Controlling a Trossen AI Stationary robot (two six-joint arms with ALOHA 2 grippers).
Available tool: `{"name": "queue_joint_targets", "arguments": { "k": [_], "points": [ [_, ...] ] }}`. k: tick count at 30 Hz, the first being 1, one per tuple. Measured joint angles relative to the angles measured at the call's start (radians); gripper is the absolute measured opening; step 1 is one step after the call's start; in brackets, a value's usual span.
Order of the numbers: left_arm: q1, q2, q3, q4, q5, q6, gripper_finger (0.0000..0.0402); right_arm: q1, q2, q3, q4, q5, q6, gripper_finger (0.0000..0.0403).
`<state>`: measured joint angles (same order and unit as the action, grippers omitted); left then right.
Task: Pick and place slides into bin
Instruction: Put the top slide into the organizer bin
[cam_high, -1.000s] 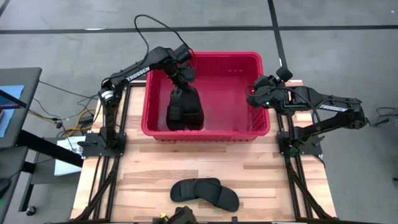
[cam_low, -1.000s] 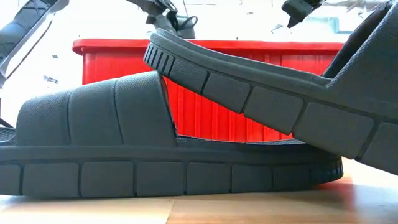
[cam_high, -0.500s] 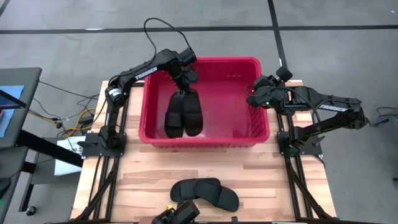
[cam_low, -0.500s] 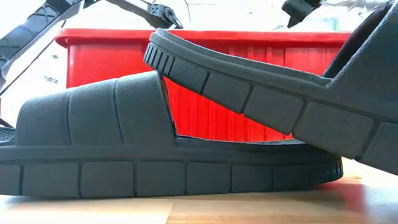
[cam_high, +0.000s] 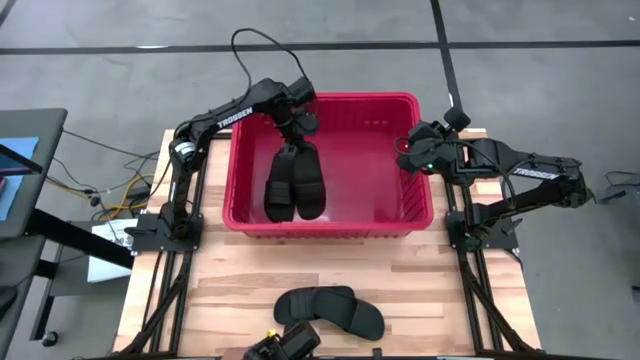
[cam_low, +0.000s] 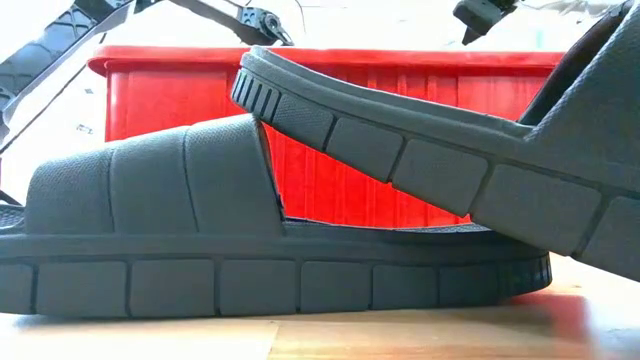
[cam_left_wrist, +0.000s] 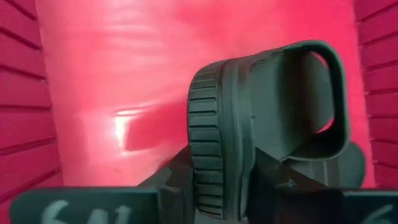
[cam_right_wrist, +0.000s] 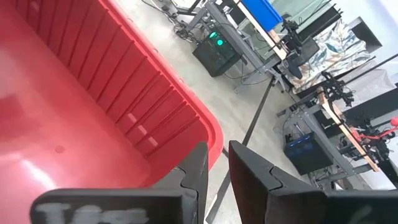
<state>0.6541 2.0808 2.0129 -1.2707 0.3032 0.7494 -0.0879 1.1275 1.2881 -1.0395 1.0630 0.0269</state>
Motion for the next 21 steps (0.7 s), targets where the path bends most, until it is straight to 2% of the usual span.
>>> {"name": "queue_joint_targets", "arguments": {
  "k": [3,21],
  "points": [
    [-0.003,0.0,0.0,0.003,-0.03,0.0,0.0093,0.0,0.0,0.0,0.0,0.0,0.0,0.0056],
    [-0.008,0.0,0.0,0.038,-0.037,0.016,0.01,0.0,0.0,0.0,0.0,0.0,0.0,0.0056]
  ]
}}
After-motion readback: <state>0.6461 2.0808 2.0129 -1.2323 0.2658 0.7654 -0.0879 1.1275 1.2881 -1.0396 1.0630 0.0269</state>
